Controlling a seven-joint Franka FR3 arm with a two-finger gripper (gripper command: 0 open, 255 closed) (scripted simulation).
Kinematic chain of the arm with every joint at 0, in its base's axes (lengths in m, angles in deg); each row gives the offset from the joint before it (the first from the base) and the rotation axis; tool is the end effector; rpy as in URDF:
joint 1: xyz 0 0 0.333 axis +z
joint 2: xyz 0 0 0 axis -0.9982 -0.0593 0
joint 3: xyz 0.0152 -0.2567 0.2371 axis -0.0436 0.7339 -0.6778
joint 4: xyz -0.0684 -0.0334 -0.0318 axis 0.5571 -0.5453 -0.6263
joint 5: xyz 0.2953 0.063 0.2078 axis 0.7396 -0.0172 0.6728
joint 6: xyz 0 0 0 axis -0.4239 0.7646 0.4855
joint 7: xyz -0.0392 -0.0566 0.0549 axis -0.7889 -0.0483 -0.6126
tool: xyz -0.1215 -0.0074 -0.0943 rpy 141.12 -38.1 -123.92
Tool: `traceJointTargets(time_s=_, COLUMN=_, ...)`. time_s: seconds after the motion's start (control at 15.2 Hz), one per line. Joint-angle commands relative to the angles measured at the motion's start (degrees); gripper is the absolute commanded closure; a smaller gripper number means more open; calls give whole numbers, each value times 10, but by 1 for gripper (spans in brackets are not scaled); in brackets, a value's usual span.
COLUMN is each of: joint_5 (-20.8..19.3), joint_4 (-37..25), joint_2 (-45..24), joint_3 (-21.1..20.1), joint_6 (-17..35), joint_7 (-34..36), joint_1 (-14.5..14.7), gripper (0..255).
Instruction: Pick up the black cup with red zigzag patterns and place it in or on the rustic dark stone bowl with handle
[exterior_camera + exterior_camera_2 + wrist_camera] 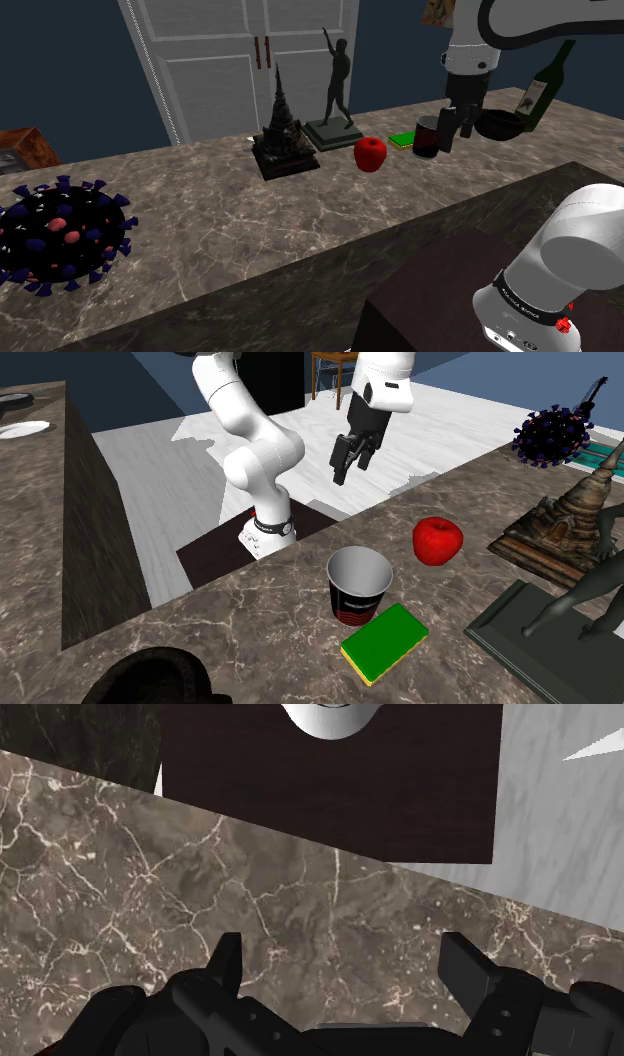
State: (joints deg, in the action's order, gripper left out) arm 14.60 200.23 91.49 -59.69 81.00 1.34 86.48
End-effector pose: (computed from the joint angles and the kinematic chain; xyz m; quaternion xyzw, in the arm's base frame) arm 0.2415 0.0000 0.5192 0.9963 0.0019 -0.0808 0.0282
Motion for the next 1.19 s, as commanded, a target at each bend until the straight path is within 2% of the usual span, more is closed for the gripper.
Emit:
traceJointTargets(time_s=0.0, joint_5=0, joint_4=0, joint_2=0, joint_3=0, joint_6=0, joint_7=0, joint_1=0, gripper=0)
traceJointTargets(time_s=0.59, joint_5=-73, joint_4=-34, joint_2=-122, joint_3=60, joint_6=143, joint_7=-77, joint_1=-29, gripper=0)
traceJointTargets(time_s=0.92, joint_5=-96, joint_4=-76, joint_2=-200, joint_3=89, joint_6=212, joint_7=-114, joint_1=-40, gripper=0)
traceJointTargets(time_s=1.12, joint_5=-99, joint_4=-56, joint_2=-204, joint_3=92, joint_6=236, joint_7=-113, joint_1=-41, gripper=0)
